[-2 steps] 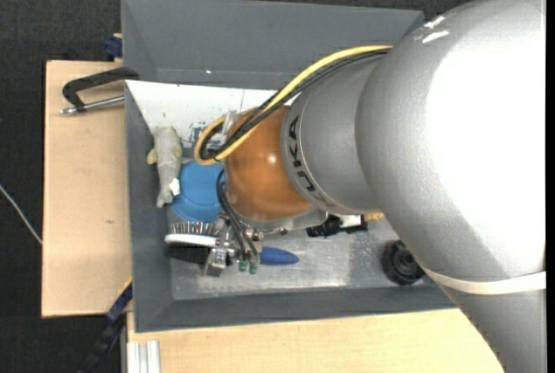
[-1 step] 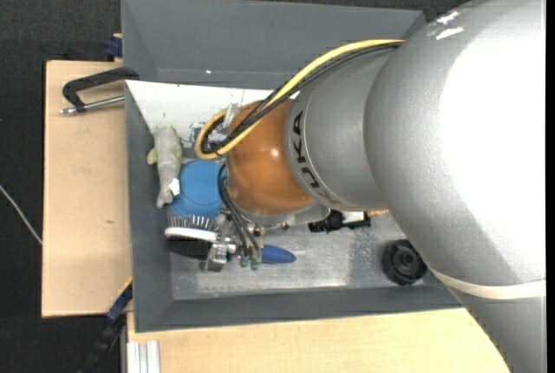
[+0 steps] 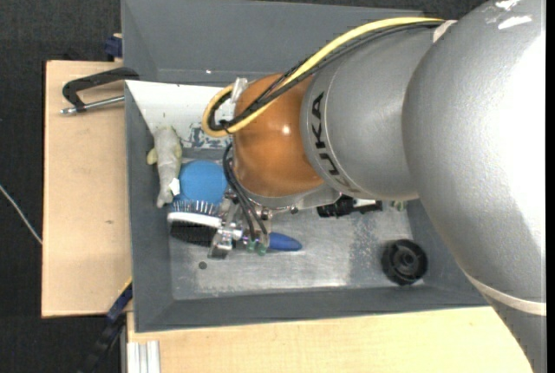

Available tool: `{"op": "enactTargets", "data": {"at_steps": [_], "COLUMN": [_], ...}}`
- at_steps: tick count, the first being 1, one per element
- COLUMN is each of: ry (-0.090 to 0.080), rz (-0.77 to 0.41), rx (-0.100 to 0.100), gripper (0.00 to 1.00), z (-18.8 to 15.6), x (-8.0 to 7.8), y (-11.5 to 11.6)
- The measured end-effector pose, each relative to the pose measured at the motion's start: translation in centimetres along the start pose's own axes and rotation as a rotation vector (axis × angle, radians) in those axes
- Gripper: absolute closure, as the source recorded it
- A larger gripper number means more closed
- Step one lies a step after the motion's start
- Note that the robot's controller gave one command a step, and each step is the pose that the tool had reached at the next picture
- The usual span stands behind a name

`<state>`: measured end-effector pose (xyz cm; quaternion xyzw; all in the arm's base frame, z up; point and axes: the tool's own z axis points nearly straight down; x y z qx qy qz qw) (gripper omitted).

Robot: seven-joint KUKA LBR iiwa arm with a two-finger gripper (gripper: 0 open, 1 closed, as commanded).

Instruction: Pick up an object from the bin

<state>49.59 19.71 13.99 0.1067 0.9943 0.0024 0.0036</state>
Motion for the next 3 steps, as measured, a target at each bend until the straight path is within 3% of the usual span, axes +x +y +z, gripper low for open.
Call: {"op": "enactTargets", "data": {"at_steps": [2, 3], "ry": [0.004, 0.000], "rz": [-0.002, -0.003], "rx": [0.003, 0.000], "gripper": [1.00, 1.00], "z": [-1.5, -6.1], "x": [-0.1, -0.3], "y": [0.1, 0.3]}}
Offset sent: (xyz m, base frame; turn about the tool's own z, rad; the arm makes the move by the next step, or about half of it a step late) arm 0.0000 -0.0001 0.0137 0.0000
